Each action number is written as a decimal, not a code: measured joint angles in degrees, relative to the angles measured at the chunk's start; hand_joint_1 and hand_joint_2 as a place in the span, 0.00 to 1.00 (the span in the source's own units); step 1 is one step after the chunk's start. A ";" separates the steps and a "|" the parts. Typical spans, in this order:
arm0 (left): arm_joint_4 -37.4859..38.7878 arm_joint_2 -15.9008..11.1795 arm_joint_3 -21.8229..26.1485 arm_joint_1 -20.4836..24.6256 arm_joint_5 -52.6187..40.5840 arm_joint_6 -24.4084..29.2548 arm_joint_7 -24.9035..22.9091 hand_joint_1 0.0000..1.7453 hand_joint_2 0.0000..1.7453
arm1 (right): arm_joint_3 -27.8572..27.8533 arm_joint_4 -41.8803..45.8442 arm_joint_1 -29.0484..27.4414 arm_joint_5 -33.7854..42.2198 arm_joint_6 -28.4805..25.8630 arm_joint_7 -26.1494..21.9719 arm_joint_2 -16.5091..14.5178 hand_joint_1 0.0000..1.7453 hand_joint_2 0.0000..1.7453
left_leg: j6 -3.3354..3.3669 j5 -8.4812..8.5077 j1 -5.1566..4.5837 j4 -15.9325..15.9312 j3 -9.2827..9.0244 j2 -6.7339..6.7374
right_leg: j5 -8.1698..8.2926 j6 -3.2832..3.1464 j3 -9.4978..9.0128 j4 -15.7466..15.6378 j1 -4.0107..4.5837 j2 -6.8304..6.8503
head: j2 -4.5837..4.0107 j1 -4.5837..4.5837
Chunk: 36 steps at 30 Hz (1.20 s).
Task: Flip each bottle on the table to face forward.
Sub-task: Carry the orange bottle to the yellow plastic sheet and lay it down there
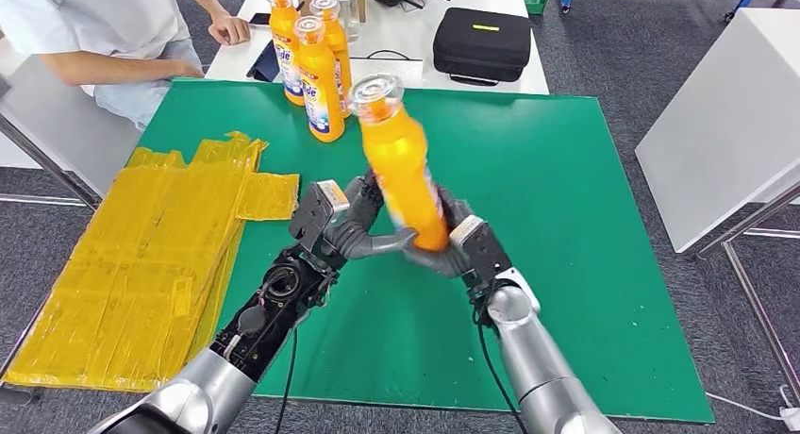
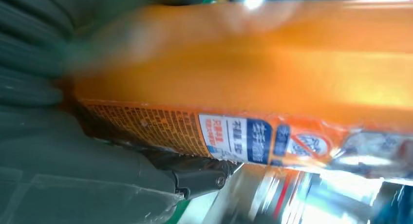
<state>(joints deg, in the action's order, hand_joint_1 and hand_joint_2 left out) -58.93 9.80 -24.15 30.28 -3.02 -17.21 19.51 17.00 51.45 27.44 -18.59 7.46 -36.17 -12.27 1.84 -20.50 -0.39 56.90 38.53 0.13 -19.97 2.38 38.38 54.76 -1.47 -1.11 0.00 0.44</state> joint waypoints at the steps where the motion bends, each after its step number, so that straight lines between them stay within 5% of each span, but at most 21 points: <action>1: 0.13 -0.08 0.01 0.15 0.24 -0.05 0.10 0.00 1.00 | 1.32 -0.51 0.06 -0.14 0.81 -0.49 -0.30 1.00 1.00 | 0.00 0.00 0.00 0.00 0.01 -0.01 | -0.01 -0.01 0.01 0.00 0.00 0.01 | 0.00 0.00; 17: 4.37 -1.72 0.86 0.30 4.09 0.58 2.32 0.02 1.00 | 8.99 -6.26 2.89 -2.34 -1.18 -0.25 -0.47 1.00 1.00 | -0.01 0.01 -0.03 0.01 0.03 -0.03 | -0.02 -0.04 0.04 -0.01 -0.03 0.05 | 0.00 -0.02; 21: 5.22 -1.70 1.24 0.25 4.73 1.65 2.99 0.95 1.00 | 9.56 -7.34 3.38 -2.49 -1.66 -0.25 -0.48 1.00 1.00 | -0.01 0.01 -0.03 0.01 0.03 -0.02 | -0.02 -0.05 0.05 0.00 -0.03 0.04 | 0.00 -0.02; 36: 0.24 -1.17 3.83 -3.81 11.16 7.73 6.00 1.00 1.00 | 11.41 -10.82 5.72 -3.55 -3.64 -0.44 -1.28 1.00 1.00 | -0.02 0.00 -0.03 0.01 0.06 0.03 | -0.01 -0.07 0.14 -0.01 -0.03 0.03 | 0.00 0.00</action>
<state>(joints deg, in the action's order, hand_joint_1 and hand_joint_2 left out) -58.69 8.63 -20.32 26.47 8.14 -9.47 25.51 28.41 40.63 33.15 -22.14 3.82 -36.61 -13.55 1.82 -20.51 -0.42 56.91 38.59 0.15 -19.98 2.30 38.52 54.75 -1.50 -1.09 0.00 0.43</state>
